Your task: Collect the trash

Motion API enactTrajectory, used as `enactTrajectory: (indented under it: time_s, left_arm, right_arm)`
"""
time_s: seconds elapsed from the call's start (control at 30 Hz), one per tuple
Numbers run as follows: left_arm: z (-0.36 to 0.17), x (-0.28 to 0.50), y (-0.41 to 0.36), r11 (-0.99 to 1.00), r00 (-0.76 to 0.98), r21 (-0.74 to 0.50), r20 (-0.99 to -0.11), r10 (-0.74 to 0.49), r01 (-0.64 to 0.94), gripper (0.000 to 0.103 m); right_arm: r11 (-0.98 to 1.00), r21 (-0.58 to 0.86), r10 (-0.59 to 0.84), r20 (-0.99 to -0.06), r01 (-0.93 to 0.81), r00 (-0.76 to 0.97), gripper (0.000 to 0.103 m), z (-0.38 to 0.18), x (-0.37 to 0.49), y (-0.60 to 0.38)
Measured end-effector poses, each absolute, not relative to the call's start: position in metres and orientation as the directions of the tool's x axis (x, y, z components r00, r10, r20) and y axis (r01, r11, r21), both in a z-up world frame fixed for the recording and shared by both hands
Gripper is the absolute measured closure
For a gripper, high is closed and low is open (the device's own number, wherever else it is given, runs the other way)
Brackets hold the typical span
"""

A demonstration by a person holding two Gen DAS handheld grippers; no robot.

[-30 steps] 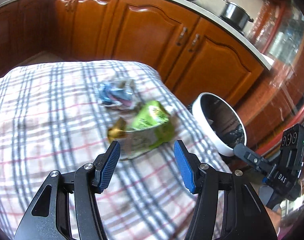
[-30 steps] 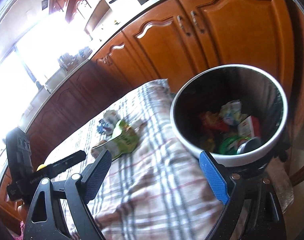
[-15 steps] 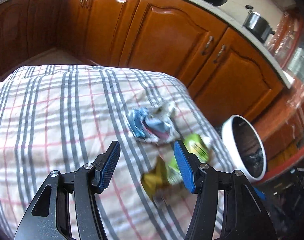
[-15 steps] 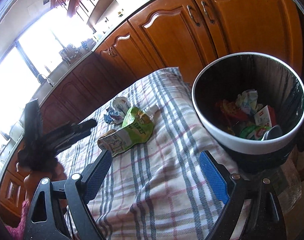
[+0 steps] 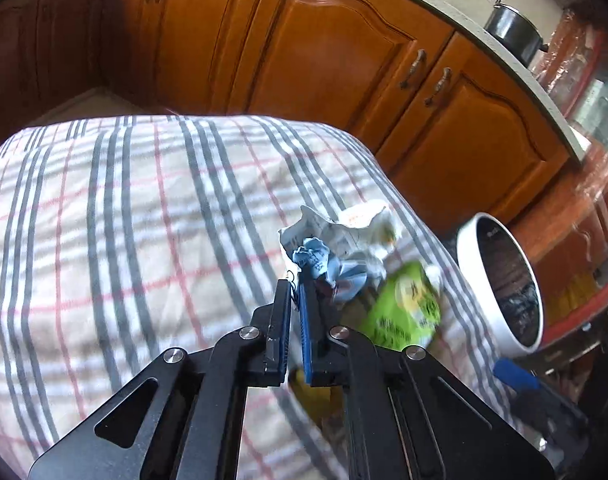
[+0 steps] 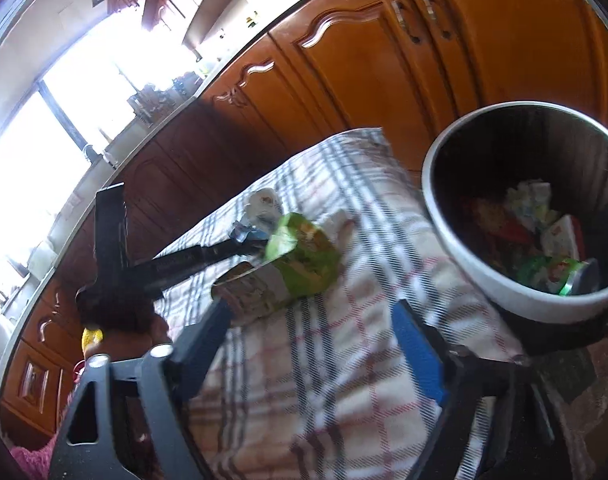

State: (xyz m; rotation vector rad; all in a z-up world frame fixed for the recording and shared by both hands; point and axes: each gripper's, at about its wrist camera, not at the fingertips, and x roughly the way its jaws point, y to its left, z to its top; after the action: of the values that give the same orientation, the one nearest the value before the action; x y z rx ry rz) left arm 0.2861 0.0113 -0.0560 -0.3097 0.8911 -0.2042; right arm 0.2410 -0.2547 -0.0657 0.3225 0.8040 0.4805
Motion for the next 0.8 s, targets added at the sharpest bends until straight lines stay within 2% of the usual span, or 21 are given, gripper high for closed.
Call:
enactTrajectory:
  time_s: [0.07, 0.17, 0.3, 0.37, 0.43, 0.5, 0.57, 0.73, 0.8]
  left_arm:
    - [-0.057, 0.275, 0.012, 0.931, 0.606, -0.362, -0.729, -0.320, 0.056, 0.099]
    - [-0.059, 0.254, 0.013, 0.920, 0.585, -0.385, -0.730, -0.353, 0.074, 0.099]
    - [-0.060, 0.229, 0.012, 0.898, 0.560, -0.431, -0.724, -0.402, 0.088, 0.099]
    - [-0.062, 0.218, 0.010, 0.882, 0.540, -0.461, -0.721, -0.435, 0.096, 0.100]
    - [-0.064, 0.202, 0.003, 0.877, 0.520, -0.466, -0.724, -0.454, 0.116, 0.100]
    - [-0.067, 0.192, -0.001, 0.873, 0.507, -0.474, -0.728, -0.462, 0.116, 0.100]
    - [-0.067, 0.184, 0.002, 0.871, 0.507, -0.480, -0.727, -0.462, 0.105, 0.100]
    - [-0.062, 0.174, 0.027, 0.880, 0.537, -0.472, -0.730, -0.423, 0.052, 0.099]
    - [-0.059, 0.172, 0.035, 0.885, 0.549, -0.465, -0.729, -0.408, 0.040, 0.098]
  right_arm:
    - [0.839, 0.459, 0.538, -0.612, -0.293, 0.579, 0.056, -0.067, 0.247, -0.246]
    - [0.845, 0.449, 0.530, -0.636, -0.290, 0.561, 0.077, -0.072, 0.259, -0.235]
    - [0.847, 0.453, 0.528, -0.659, -0.277, 0.536, 0.081, -0.081, 0.273, -0.225]
    - [0.853, 0.441, 0.520, -0.669, -0.280, 0.531, 0.090, -0.082, 0.277, -0.222]
    - [0.853, 0.434, 0.521, -0.674, -0.290, 0.523, 0.092, -0.084, 0.279, -0.216]
    - [0.844, 0.447, 0.536, -0.675, -0.298, 0.506, 0.088, -0.087, 0.279, -0.213]
    - [0.840, 0.452, 0.543, -0.677, -0.301, 0.497, 0.088, -0.088, 0.279, -0.209]
    - [0.838, 0.462, 0.543, -0.658, -0.289, 0.522, 0.087, -0.081, 0.266, -0.218]
    - [0.837, 0.462, 0.544, -0.648, -0.294, 0.533, 0.083, -0.076, 0.263, -0.218]
